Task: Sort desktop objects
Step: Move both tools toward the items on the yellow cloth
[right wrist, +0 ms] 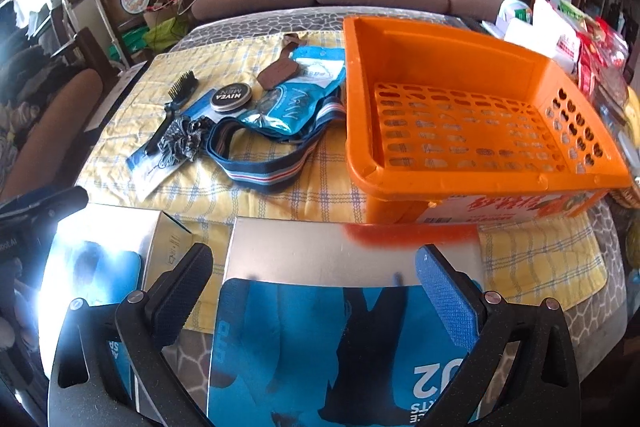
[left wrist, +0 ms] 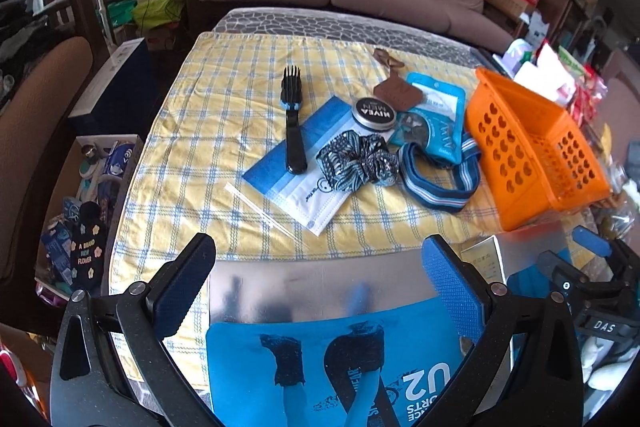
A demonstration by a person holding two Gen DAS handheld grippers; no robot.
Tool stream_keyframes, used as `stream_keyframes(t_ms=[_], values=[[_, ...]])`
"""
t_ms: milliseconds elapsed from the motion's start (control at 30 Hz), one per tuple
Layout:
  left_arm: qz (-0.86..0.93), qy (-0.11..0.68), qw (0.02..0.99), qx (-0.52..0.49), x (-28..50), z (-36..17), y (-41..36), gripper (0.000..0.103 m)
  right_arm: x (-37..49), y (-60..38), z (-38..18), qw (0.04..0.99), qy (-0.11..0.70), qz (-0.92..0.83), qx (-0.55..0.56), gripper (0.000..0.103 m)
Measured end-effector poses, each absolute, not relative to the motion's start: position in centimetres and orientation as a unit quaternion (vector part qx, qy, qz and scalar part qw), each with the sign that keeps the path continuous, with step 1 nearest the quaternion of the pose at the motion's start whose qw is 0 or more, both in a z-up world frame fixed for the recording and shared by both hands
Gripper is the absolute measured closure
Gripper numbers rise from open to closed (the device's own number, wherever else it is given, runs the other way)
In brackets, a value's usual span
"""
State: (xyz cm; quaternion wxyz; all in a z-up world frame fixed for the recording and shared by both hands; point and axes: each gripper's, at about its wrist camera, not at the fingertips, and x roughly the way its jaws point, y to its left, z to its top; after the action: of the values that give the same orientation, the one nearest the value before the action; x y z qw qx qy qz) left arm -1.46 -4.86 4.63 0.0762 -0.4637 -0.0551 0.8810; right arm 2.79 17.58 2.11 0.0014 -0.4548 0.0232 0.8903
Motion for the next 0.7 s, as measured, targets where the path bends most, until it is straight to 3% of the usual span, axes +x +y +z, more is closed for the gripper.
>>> stream_keyframes(t_ms=[367,467,533,567,700], values=[[0.885,-0.014,0.108,-0.452,-4.8,6.7,-5.5,0.002,2.0,15.4,7.5,-0.050,0.021,0.912,-0.408,0.010],[0.876,-0.006,0.129,-0.465,-6.1,5.9,-4.9,0.012,0.5,15.1,7.9,-0.067,0.037,0.908,-0.412,0.018],[0.862,-0.010,0.158,-0.481,-7.2,5.1,-4.4,0.028,-0.7,15.1,7.9,-0.076,0.051,0.904,-0.418,0.027],[0.857,-0.010,0.168,-0.486,-7.6,4.7,-4.0,0.032,-1.2,15.2,7.9,-0.079,0.059,0.902,-0.421,0.032],[0.850,0.033,0.179,-0.494,-9.4,3.5,-1.7,0.034,-3.2,15.3,7.9,-0.088,0.077,0.897,-0.425,0.041]])
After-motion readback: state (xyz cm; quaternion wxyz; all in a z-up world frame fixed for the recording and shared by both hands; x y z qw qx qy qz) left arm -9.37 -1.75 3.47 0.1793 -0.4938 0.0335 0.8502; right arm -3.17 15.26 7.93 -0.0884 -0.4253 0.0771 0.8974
